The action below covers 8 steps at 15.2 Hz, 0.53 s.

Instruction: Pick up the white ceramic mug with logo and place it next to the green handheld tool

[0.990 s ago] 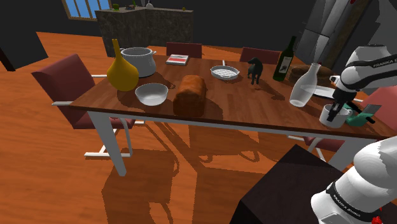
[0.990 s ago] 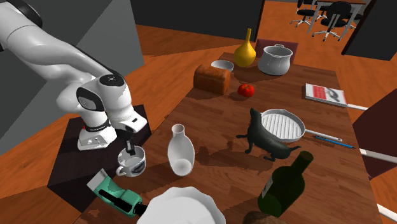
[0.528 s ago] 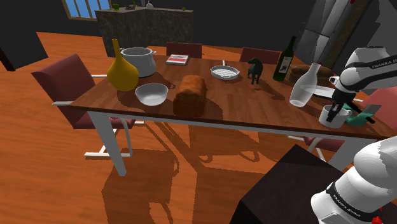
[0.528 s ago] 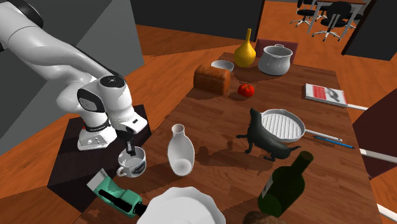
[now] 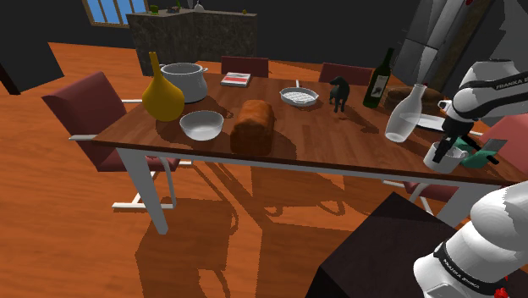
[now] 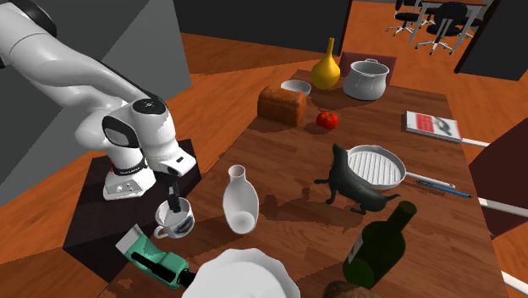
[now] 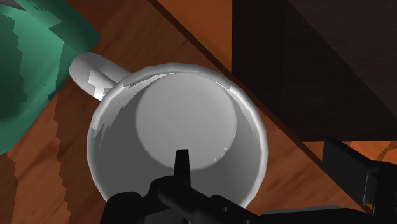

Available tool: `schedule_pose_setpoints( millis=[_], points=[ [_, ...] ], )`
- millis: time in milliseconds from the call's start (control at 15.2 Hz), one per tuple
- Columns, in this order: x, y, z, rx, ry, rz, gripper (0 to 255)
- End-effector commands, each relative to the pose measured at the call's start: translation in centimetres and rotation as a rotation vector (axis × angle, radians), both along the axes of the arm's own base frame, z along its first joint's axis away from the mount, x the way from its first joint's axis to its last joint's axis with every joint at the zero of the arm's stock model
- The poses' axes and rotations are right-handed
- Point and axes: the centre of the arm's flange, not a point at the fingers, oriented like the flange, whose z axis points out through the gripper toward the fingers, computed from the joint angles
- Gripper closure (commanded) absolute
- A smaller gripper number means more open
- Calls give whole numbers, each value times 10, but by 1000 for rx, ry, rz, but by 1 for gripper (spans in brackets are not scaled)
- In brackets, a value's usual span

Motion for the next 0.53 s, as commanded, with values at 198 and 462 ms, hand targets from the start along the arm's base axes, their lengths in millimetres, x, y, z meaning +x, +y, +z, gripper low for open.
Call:
schedule_pose_setpoints(
  millis=[198, 462],
  points=[
    [2, 2, 44, 0, 1, 0, 0],
    [2, 2, 44, 0, 1, 0, 0]
  ],
)
